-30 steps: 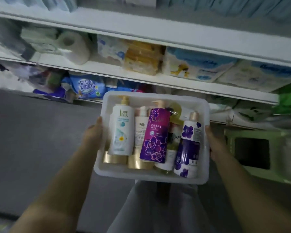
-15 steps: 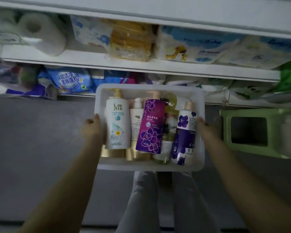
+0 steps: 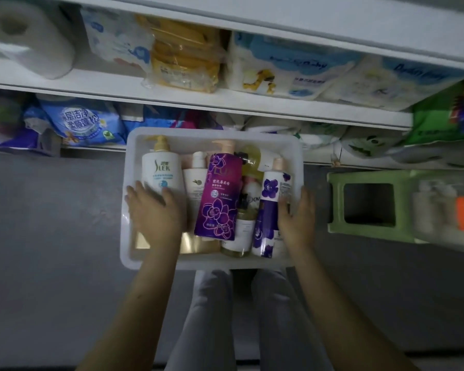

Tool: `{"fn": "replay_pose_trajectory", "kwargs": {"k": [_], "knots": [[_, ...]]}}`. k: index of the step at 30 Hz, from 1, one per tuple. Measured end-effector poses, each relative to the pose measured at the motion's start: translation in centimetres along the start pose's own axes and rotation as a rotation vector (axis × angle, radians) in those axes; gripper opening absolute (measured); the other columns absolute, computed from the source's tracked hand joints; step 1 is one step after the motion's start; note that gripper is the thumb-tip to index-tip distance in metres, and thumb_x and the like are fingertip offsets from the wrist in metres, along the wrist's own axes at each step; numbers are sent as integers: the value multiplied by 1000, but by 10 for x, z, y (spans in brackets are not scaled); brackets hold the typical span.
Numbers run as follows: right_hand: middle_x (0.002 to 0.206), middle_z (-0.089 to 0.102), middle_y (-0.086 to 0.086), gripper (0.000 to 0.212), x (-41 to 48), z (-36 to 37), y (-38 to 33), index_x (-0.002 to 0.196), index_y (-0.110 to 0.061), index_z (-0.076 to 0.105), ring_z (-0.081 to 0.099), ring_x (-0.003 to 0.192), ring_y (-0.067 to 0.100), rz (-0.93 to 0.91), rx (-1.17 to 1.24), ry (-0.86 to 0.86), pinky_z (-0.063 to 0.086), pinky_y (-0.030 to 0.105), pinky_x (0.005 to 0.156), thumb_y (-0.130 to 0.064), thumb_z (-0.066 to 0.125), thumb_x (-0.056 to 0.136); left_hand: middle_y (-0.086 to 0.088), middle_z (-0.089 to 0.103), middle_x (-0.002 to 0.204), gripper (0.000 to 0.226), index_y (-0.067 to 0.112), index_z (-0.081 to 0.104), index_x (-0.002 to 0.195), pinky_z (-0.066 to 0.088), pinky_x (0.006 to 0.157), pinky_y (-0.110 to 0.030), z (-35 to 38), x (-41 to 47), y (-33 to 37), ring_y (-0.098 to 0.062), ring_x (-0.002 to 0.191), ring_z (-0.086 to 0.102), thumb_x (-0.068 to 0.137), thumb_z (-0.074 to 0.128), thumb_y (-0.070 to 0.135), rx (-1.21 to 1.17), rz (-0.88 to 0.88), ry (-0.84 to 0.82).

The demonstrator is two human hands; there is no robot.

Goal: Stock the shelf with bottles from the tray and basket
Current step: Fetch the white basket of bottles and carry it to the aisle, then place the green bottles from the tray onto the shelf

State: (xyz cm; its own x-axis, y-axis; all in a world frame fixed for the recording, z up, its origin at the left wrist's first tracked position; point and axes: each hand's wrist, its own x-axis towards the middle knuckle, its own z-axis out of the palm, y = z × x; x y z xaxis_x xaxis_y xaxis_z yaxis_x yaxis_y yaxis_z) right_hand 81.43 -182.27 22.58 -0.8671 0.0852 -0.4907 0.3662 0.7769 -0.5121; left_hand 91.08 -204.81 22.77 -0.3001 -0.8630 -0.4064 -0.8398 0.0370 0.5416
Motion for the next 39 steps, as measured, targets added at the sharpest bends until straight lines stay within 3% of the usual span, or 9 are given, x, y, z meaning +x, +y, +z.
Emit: {"fn": "replay_pose_trajectory", "kwargs": {"k": [2, 6, 9, 11, 14, 17, 21, 29, 39], "knots": [[160, 23, 0, 65, -9, -4, -2, 153, -26, 21, 25, 145, 20, -21, 137, -53, 30, 50, 115, -47, 47, 97, -18, 20, 159, 59, 6, 28, 149, 15, 120, -50, 8, -34, 21, -34, 147, 16, 98, 47, 28, 43, 155, -50], [154, 34, -6, 57, -31, -25, -9, 149, -37, 28, 43, 134, 15, 48, 449, -108, 46, 44, 105, -49, 47, 97, -9, 28, 157, 49, 16, 37, 146, 21, 119, -48, 26, -98, 55, -26, 146, 21, 100, 46, 29, -112, 335, -297], [133, 48, -18, 44, -44, -57, -9, 143, -35, 38, 51, 105, -9, 65, 626, -65, 47, 9, 75, -39, 46, 100, 12, 49, 134, 27, 39, 47, 126, 42, 107, -39, 25, -137, 75, -5, 126, 47, 101, 45, 31, -270, 384, -524], [134, 46, -19, 44, -45, -87, -1, 144, -30, 42, 47, 111, -8, 46, 690, -15, 39, 3, 72, -35, 47, 100, 25, 49, 118, 27, 49, 46, 119, 45, 98, -26, 22, -164, 88, 13, 108, 49, 101, 45, 29, -319, 365, -639], [132, 50, -17, 42, -50, -145, 21, 142, -21, 47, 48, 104, -18, -25, 740, 49, 37, -4, 79, -28, 49, 100, 16, 47, 129, 36, 38, 46, 137, 40, 104, -30, 26, -208, 106, -4, 122, 47, 100, 46, 37, -303, 284, -696], [135, 55, -6, 36, -59, -217, 54, 136, -16, 51, 53, 111, -7, -65, 794, 111, 40, 14, 102, -21, 49, 100, 9, 47, 139, 43, 28, 47, 140, 32, 105, -22, 35, -260, 129, -10, 133, 40, 99, 45, 39, -299, 293, -754], [129, 57, -6, 29, -69, -315, 108, 127, -24, 56, 51, 125, 11, -63, 872, 148, 36, 36, 112, -23, 56, 98, 11, 49, 132, 39, 23, 50, 138, 27, 79, 6, 52, -348, 167, 1, 122, 39, 100, 46, 32, -298, 399, -805], [135, 57, -7, 20, -79, -467, 205, 118, -35, 58, 50, 127, 14, -60, 909, 221, 36, 42, 113, -33, 51, 99, 2, 56, 136, 38, 20, 57, 132, 35, 113, -43, 108, -503, 233, -15, 128, 49, 99, 47, 35, -358, 415, -941], [138, 54, -7, 40, -23, -511, 251, 135, -30, 53, 48, 129, 17, 132, 952, 248, 36, 45, 111, -41, 54, 96, 6, 63, 123, 33, 25, 61, 122, 42, 100, -36, 179, -524, 292, -10, 109, 57, 98, 46, 42, -307, 217, -1116]]}}
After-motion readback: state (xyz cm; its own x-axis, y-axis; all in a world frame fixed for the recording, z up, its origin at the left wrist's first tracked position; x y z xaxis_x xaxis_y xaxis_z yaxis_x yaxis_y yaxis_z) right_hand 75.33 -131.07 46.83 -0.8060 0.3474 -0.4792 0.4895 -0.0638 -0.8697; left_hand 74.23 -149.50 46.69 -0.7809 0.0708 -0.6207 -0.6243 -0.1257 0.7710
